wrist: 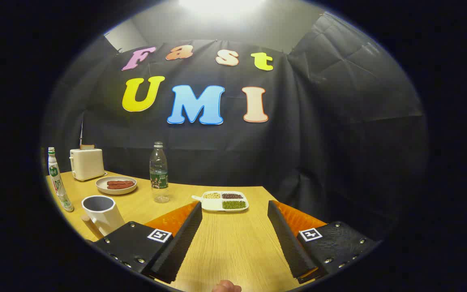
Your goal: Take the bottle from table, then pour the juice into the cup, finally place the bottle on the coaster
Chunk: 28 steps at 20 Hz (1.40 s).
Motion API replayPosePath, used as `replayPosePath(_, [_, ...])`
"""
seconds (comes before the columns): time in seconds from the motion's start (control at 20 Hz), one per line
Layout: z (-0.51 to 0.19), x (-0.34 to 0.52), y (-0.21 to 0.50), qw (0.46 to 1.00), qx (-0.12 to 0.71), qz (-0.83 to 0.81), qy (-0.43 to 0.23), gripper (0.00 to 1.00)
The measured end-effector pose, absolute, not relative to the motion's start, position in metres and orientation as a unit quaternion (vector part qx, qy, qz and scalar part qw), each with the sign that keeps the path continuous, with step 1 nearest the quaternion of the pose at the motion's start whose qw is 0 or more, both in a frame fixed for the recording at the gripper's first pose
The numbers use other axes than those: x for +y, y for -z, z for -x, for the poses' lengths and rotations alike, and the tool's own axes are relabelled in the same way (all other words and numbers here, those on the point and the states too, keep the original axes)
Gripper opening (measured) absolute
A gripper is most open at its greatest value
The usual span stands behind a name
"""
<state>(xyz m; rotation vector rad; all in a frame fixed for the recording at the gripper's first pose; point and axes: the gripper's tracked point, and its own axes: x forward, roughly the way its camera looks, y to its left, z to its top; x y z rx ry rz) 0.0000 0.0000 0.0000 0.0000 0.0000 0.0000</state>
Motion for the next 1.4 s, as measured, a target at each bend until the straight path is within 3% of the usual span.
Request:
replayPosePath(0.65, [0.069,0.129,-0.045,0.999,-0.028,-0.022,-0.012,0.99])
replayPosePath(1.4, [0.153,0.347,-0.026,0.994,-0.016,-0.024,-0.105,0.99])
